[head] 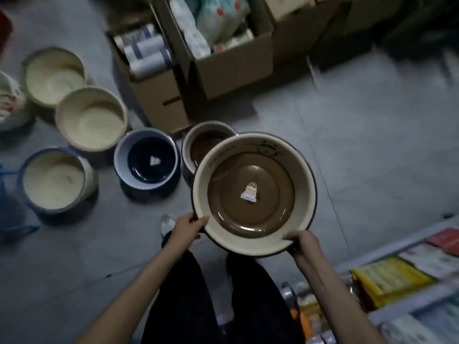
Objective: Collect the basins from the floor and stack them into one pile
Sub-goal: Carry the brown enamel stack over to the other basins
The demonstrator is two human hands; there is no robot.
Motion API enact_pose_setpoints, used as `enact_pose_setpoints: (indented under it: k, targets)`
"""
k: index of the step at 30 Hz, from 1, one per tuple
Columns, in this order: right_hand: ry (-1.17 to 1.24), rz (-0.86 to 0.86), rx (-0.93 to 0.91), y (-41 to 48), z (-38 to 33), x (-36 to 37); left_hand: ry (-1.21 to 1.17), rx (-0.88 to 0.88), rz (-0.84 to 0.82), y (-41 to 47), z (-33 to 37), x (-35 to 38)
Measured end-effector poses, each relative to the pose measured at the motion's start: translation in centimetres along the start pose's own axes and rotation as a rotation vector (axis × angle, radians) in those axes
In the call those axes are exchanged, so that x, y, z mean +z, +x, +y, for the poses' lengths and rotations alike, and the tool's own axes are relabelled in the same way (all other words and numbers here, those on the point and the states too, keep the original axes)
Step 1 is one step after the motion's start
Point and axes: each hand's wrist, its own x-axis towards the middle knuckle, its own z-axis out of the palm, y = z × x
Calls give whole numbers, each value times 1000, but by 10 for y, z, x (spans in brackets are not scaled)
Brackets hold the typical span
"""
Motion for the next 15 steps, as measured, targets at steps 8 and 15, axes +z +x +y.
enact_pose_setpoints:
  k: [8,15]
  targets:
    - [133,-41,77,139,133,74,-97,-44,133,149,-109,-21]
    - [203,-96,41,255,201,147,-291,-44,167,263,-178,-40]
